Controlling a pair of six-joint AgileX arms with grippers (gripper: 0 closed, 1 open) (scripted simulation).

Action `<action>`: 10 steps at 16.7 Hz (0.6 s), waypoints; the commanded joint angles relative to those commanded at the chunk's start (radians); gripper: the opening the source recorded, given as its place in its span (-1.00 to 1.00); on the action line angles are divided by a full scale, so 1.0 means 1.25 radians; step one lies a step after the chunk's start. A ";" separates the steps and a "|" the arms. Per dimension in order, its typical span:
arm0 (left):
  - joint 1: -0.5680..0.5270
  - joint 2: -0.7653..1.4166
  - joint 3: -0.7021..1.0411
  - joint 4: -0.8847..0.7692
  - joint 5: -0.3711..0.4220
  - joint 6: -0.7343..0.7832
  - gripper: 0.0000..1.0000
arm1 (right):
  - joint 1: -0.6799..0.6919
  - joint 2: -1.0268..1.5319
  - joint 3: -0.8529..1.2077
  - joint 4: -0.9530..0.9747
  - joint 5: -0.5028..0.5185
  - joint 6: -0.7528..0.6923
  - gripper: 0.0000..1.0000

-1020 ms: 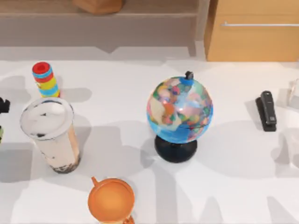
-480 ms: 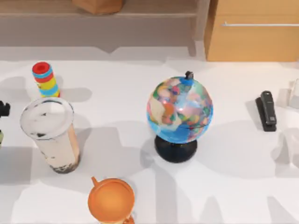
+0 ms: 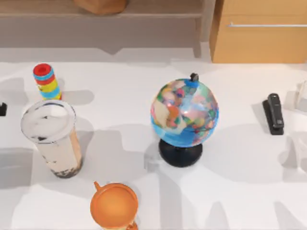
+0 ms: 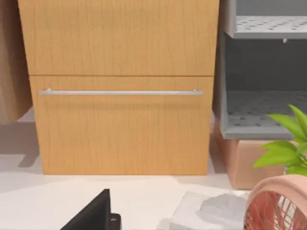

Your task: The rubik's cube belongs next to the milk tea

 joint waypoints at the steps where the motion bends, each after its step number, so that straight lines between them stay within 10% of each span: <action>1: 0.001 -0.002 0.001 0.003 -0.001 0.000 -1.00 | 0.000 0.000 0.000 0.000 0.000 0.000 1.00; 10: -0.005 -0.005 -0.015 0.036 0.001 0.001 -1.00 | 0.000 0.000 0.000 0.000 0.000 0.000 1.00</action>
